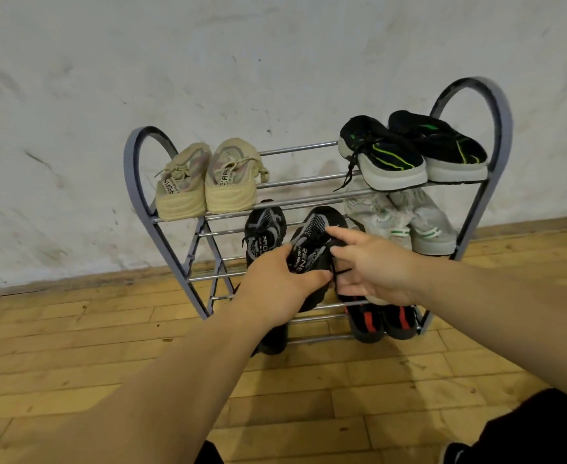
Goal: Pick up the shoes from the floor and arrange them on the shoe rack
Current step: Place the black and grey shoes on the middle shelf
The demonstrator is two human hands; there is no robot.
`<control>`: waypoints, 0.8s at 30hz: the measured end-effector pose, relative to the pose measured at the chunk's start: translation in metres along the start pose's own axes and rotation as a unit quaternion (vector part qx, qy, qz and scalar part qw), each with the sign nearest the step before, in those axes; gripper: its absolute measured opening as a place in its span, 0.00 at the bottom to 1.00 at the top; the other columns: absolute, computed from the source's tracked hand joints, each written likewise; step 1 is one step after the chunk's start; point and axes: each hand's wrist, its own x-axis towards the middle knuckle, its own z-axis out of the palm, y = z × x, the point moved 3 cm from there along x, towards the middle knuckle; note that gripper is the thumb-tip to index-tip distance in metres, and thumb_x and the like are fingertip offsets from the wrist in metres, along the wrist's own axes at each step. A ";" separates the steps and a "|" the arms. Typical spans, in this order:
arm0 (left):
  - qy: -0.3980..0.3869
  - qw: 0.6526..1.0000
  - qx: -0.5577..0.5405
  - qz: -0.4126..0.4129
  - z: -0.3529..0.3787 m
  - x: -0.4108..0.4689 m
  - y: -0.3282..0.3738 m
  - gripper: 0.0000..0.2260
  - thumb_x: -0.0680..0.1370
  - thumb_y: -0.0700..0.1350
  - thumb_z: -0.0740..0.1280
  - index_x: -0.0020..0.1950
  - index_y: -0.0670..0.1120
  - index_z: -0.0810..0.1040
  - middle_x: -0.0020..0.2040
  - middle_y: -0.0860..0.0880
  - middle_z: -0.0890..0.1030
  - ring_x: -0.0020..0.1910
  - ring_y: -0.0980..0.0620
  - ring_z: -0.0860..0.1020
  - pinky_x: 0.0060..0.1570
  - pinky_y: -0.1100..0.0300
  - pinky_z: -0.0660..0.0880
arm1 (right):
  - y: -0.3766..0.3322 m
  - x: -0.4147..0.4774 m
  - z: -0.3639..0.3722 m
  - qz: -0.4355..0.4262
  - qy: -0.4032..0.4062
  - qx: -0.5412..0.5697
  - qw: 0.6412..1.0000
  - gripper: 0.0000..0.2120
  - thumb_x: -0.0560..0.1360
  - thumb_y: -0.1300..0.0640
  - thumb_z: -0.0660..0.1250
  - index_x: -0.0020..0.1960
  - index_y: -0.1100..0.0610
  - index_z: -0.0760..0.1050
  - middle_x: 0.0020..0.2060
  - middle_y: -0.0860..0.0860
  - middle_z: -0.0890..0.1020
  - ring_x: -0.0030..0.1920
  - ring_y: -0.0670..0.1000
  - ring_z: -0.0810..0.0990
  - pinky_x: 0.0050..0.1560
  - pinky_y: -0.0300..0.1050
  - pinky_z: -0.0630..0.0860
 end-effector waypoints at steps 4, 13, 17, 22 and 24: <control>-0.019 0.999 0.033 0.001 0.010 0.014 -0.002 0.12 0.76 0.55 0.76 0.49 0.66 0.72 0.42 0.65 0.77 0.38 0.70 0.75 0.35 0.77 0.70 | 0.004 0.012 -0.007 0.009 0.012 0.030 0.999 0.22 0.85 0.53 0.60 0.77 0.41 0.65 0.61 0.52 0.83 0.54 0.56 0.85 0.61 0.55 0.79; -0.055 0.988 0.140 0.028 -0.017 0.048 -0.021 0.41 0.68 0.57 0.81 0.78 0.58 0.68 0.70 0.55 0.73 0.68 0.54 0.73 0.69 0.53 0.72 | 0.006 0.054 -0.016 -0.027 0.082 0.037 0.996 0.24 0.82 0.61 0.64 0.75 0.44 0.69 0.63 0.51 0.81 0.54 0.53 0.85 0.53 0.55 0.84; 0.013 0.979 0.202 0.004 -0.039 0.065 -0.041 0.40 0.69 0.58 0.79 0.79 0.59 0.66 0.72 0.49 0.68 0.73 0.46 0.66 0.73 0.48 0.67 | 0.003 0.069 -0.016 -0.057 0.112 -0.049 0.991 0.25 0.83 0.61 0.63 0.78 0.45 0.67 0.73 0.54 0.69 0.60 0.50 0.77 0.40 0.35 0.74; 0.049 0.966 0.251 -0.037 -0.033 0.077 -0.060 0.40 0.72 0.60 0.76 0.81 0.62 0.61 0.74 0.46 0.63 0.73 0.40 0.63 0.72 0.48 0.66 | 0.007 0.089 -0.015 -0.062 0.121 -0.068 0.988 0.25 0.83 0.59 0.61 0.78 0.44 0.66 0.73 0.52 0.70 0.63 0.51 0.76 0.56 0.46 0.77; 0.027 0.972 0.226 -0.052 -0.029 0.082 -0.070 0.41 0.73 0.60 0.76 0.82 0.63 0.59 0.77 0.45 0.60 0.75 0.39 0.65 0.74 0.47 0.67 | 0.013 0.100 -0.015 -0.059 0.122 -0.073 0.988 0.25 0.82 0.56 0.62 0.77 0.43 0.66 0.75 0.54 0.69 0.70 0.55 0.74 0.67 0.56 0.75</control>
